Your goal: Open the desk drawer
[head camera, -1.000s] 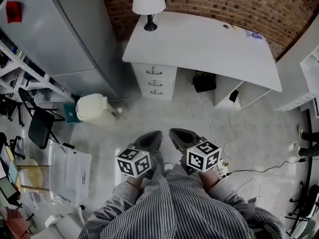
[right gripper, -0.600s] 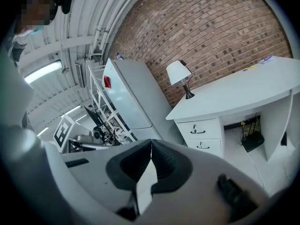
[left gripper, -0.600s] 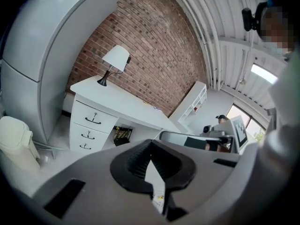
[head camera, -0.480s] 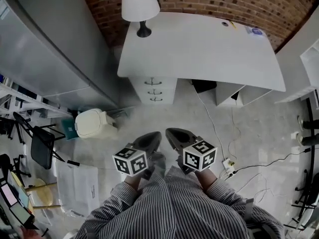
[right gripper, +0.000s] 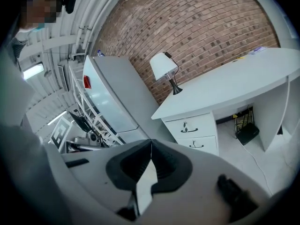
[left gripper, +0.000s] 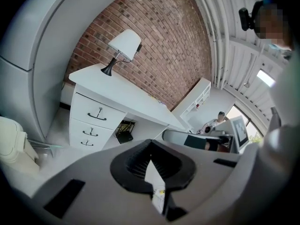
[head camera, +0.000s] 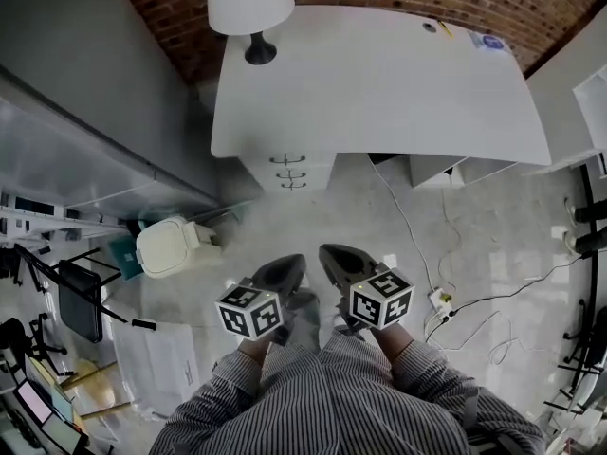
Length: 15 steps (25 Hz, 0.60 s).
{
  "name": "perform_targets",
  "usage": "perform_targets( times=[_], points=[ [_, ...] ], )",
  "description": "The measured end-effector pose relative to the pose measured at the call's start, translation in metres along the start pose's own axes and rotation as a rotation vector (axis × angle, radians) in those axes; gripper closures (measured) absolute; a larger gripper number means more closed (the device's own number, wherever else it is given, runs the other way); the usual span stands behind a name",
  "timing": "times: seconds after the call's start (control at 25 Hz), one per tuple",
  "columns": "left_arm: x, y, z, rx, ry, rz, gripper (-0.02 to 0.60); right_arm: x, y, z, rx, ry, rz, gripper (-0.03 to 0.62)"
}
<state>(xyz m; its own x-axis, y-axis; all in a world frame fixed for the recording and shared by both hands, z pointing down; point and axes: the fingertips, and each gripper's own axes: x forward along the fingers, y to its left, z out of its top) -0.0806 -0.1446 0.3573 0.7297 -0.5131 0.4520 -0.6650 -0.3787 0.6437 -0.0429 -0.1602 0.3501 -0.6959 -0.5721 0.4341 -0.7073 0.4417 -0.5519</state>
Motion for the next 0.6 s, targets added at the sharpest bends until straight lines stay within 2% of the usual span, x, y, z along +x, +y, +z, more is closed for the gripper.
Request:
perform_targets(
  times=[0.28,0.6],
  points=[
    [0.019,0.048,0.01,-0.068,0.002,0.012,0.571,0.038,-0.028,0.007,0.011,0.025,-0.041,0.577],
    [0.046,0.098,0.008,-0.126,0.008,-0.002,0.571,0.084,-0.052,-0.014,0.04,0.081,-0.069,0.577]
  ],
)
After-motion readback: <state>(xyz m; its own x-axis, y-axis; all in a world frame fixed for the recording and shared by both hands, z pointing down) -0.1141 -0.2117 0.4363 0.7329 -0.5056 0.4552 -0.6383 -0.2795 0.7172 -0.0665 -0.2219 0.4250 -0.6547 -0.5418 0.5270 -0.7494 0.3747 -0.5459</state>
